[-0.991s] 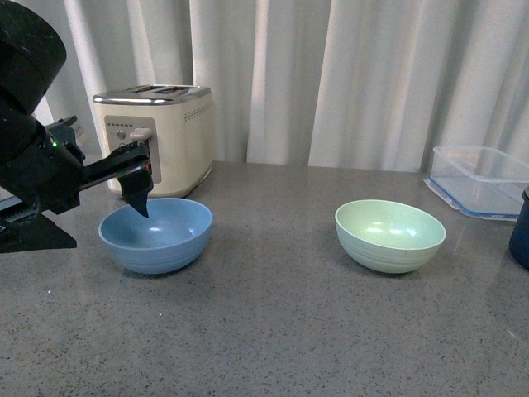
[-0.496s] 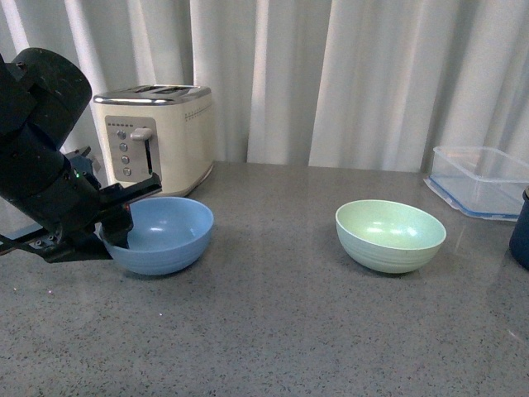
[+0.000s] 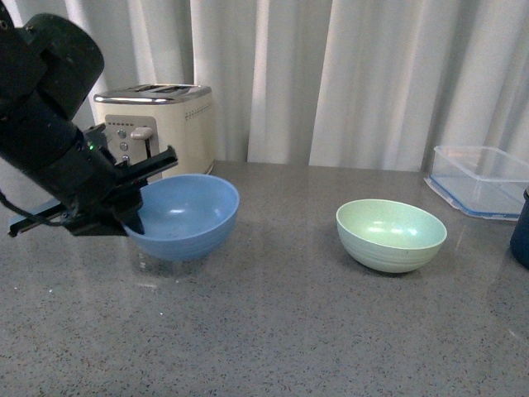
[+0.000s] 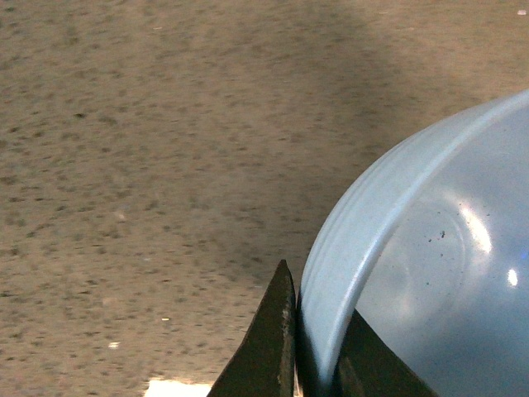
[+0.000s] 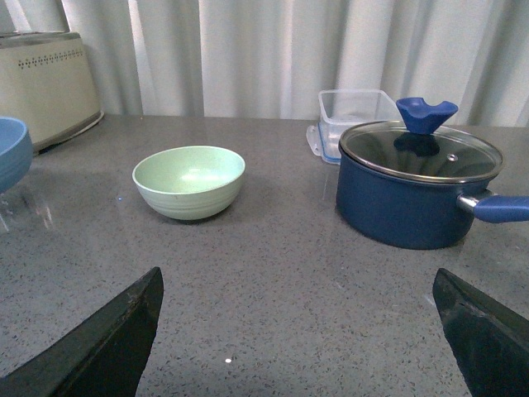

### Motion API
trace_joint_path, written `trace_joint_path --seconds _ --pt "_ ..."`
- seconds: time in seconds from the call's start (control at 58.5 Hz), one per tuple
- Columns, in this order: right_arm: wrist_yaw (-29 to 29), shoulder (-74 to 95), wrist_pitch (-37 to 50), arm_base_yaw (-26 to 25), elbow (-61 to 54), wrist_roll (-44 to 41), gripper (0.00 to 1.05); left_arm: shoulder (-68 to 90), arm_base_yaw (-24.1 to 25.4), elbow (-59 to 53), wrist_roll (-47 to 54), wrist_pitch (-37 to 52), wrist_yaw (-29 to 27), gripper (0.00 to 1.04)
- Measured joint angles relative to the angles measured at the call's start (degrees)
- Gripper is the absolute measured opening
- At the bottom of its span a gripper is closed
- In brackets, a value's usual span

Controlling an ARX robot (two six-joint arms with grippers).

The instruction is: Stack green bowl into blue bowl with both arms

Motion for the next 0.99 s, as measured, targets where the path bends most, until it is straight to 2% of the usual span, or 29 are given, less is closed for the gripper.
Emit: trace_joint_path --seconds 0.376,0.786,0.906,0.991 --pt "0.0 0.0 0.0 0.0 0.0 0.0 0.95 5.9 -8.4 9.0 -2.2 -1.7 -0.2 0.04" --pt "0.0 0.0 0.0 0.0 0.0 0.0 0.95 12.8 -9.6 13.7 -3.4 -3.3 -1.2 0.04" --pt "0.0 0.0 0.0 0.0 0.0 0.0 0.95 12.9 -9.7 14.0 -3.3 -2.8 0.2 0.28" --pt "0.0 0.0 0.0 0.0 0.0 0.0 0.95 12.8 -9.8 14.0 -3.3 -2.4 0.8 0.40"
